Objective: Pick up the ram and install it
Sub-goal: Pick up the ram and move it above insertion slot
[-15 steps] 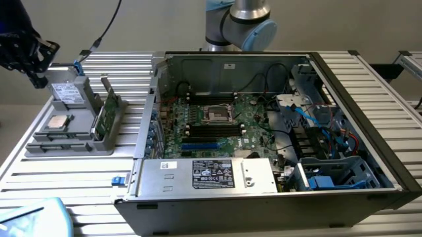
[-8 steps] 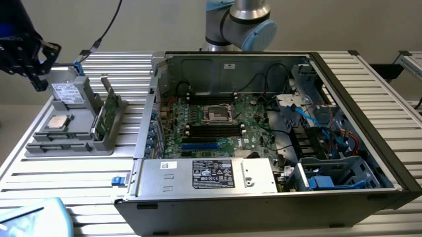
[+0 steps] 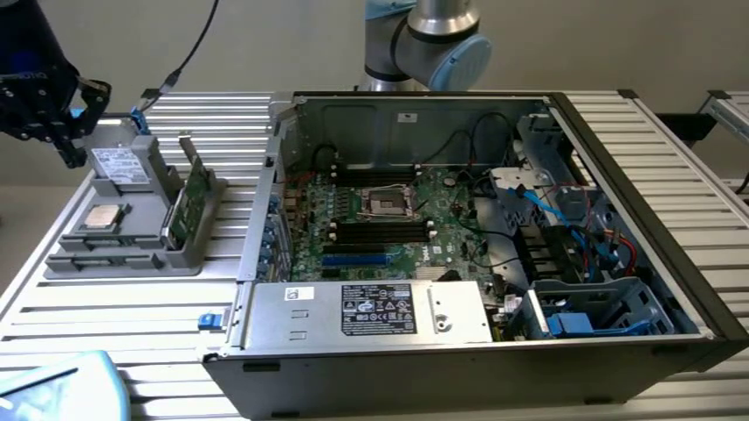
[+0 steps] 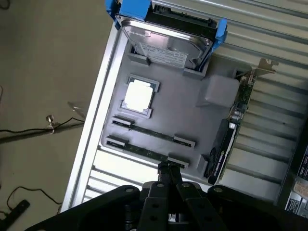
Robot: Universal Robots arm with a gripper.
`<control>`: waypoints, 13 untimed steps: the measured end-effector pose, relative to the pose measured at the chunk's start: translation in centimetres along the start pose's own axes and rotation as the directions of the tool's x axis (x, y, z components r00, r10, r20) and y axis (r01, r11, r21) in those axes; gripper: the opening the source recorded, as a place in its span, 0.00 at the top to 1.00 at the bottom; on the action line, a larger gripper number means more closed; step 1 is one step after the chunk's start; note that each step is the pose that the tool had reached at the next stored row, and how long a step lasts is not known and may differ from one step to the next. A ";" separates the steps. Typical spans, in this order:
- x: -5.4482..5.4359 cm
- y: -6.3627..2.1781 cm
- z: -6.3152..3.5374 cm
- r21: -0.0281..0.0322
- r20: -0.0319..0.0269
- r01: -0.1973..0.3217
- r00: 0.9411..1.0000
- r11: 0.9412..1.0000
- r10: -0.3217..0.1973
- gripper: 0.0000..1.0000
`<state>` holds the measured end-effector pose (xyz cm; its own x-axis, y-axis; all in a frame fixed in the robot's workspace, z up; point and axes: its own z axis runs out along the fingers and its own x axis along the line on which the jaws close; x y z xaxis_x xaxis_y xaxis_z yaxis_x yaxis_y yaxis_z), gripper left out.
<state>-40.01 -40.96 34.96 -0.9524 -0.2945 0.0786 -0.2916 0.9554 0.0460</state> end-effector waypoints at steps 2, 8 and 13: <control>0.0 -0.01 0.22 0.002 -0.001 0.037 0.999 0.999 -0.037 0.89; -0.1 -0.04 0.85 0.009 -0.007 0.144 0.990 0.990 -0.144 0.89; -0.1 -0.06 1.40 0.014 -0.012 0.234 0.972 0.972 -0.234 0.89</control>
<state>-40.02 -40.96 33.55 -0.8566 -0.5102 0.0772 -0.5079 0.8600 0.0487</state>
